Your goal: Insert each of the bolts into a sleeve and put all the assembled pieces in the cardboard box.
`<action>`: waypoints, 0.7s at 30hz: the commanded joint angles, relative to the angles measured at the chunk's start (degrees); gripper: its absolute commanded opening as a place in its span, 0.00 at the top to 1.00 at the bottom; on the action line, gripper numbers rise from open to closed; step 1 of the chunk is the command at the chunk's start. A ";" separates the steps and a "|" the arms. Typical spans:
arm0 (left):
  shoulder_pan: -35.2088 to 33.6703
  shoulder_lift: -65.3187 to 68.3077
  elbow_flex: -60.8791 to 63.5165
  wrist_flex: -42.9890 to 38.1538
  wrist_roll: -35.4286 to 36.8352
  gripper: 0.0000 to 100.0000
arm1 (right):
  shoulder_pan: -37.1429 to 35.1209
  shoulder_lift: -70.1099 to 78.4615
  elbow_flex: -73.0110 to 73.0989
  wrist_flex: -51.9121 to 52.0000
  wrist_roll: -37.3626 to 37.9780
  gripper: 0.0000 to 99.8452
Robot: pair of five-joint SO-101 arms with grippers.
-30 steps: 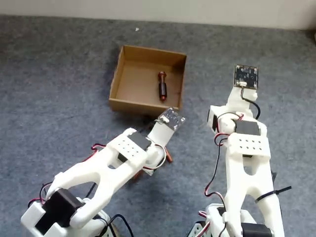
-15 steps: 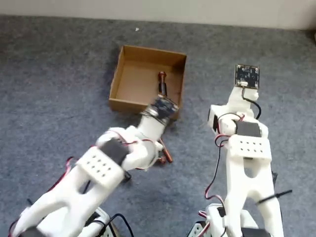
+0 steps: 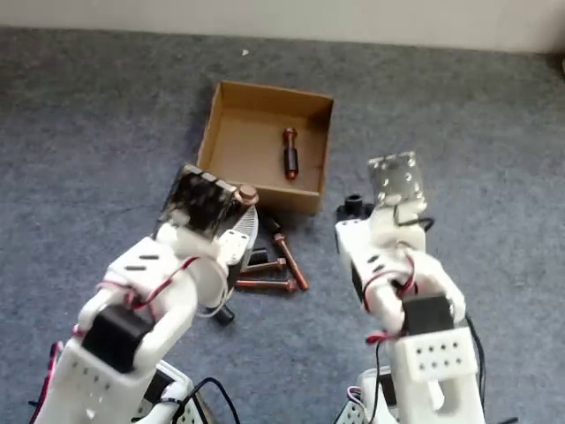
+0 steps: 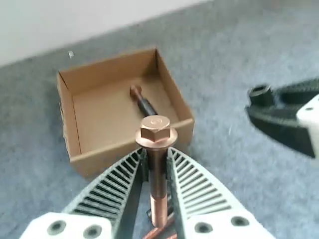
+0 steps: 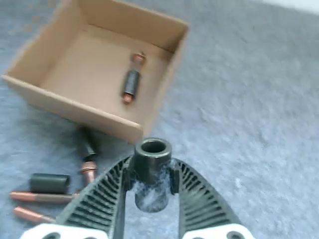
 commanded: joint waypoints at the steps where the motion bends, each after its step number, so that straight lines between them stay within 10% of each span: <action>1: -0.57 -5.76 -0.57 -0.35 0.18 1.00 | -5.49 -8.04 2.77 -2.68 0.70 0.99; 21: 0.04 -18.59 -0.40 -9.76 2.81 1.00 | -28.53 -24.40 13.23 -10.59 0.97 0.99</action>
